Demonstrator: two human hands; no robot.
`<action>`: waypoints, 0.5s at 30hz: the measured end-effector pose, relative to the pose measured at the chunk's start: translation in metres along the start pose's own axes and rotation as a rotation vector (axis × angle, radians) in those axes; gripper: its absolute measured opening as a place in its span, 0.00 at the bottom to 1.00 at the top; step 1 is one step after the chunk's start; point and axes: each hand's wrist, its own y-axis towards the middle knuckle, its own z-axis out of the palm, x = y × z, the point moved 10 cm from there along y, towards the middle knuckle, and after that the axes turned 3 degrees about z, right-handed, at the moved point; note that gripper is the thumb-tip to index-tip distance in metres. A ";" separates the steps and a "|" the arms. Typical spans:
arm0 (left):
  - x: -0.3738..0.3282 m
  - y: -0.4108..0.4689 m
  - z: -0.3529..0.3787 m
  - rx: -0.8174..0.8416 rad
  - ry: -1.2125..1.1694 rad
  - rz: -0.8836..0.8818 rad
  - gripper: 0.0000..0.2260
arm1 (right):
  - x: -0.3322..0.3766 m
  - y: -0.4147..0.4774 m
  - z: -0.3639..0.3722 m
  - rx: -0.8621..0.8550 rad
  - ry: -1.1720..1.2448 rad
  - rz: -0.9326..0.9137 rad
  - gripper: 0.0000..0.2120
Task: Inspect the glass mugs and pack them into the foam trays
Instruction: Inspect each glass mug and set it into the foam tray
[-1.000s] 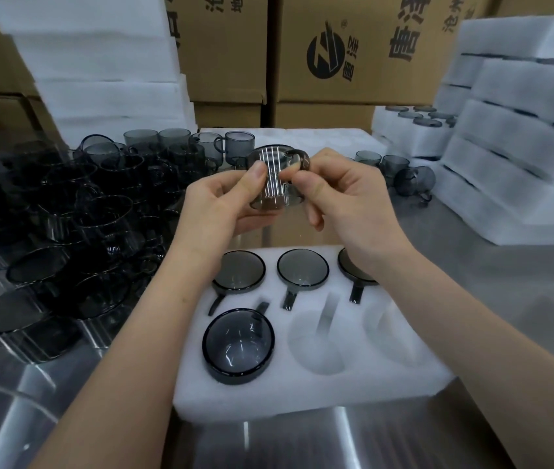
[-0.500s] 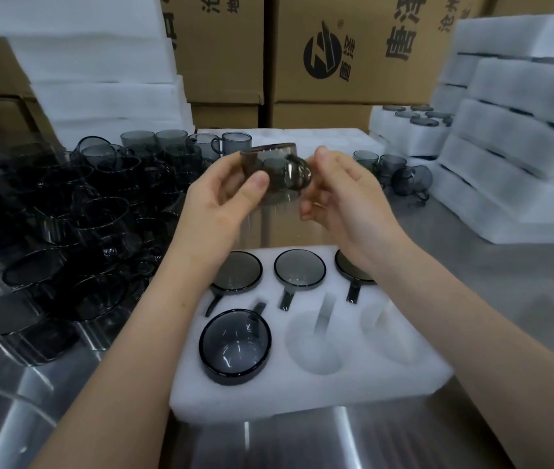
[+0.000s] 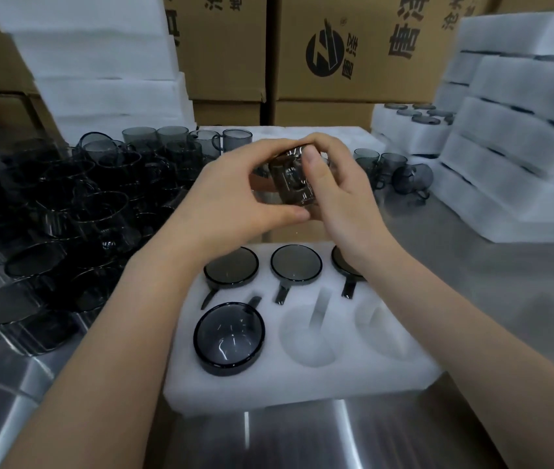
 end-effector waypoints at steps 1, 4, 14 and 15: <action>-0.003 0.002 0.002 -0.020 0.060 0.000 0.28 | 0.003 0.000 -0.003 -0.021 -0.028 -0.031 0.08; -0.009 0.006 0.006 -0.079 0.112 0.022 0.23 | -0.007 0.001 -0.013 -0.085 0.048 0.061 0.10; 0.010 0.001 0.007 -0.073 -0.097 0.097 0.26 | -0.034 0.004 -0.022 -0.158 0.307 0.254 0.12; 0.010 0.000 0.007 -0.081 -0.111 0.104 0.27 | -0.038 0.004 -0.022 -0.161 0.334 0.288 0.12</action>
